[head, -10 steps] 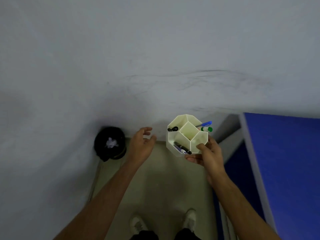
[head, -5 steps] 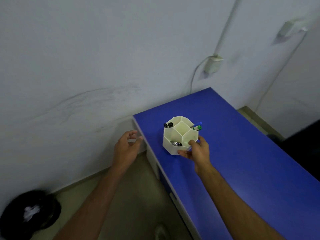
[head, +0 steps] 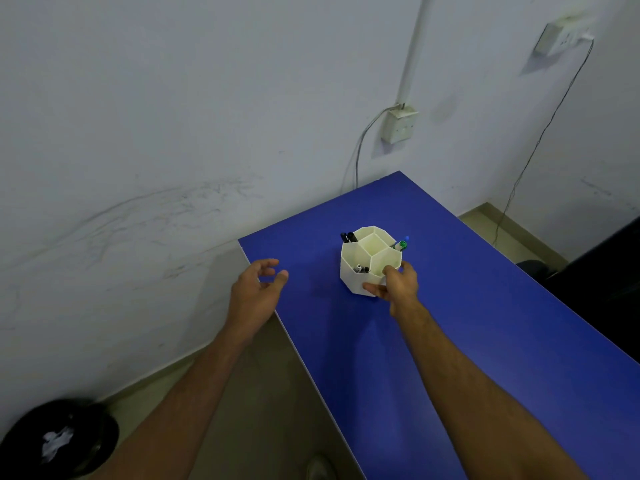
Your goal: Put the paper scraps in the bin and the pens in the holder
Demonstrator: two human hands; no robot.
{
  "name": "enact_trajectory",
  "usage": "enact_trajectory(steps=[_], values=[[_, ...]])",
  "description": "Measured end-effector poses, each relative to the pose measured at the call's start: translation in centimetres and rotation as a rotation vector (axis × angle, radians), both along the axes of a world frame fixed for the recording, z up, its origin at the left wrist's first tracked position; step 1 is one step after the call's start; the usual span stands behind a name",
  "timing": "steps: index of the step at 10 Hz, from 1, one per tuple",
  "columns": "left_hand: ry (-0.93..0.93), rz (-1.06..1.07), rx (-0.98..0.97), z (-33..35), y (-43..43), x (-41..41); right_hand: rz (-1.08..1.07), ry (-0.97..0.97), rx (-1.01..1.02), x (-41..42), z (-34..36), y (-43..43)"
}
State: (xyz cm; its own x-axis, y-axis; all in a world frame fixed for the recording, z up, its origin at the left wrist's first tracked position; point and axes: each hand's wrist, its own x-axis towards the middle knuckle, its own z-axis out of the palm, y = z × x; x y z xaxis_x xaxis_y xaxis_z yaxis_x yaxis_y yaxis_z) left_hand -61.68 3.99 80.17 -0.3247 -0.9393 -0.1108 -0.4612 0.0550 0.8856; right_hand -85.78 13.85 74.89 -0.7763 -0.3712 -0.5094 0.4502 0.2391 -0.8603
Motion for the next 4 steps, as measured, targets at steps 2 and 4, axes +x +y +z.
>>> enact_trajectory(steps=[2,4], values=[[-0.006,0.021,0.005,-0.2,0.7,0.7,0.076,-0.039,-0.014,-0.5,-1.1,0.8],[0.012,0.066,0.034,-0.1,2.3,2.4,-0.028,-0.158,-0.121,1.4,-0.2,2.9]])
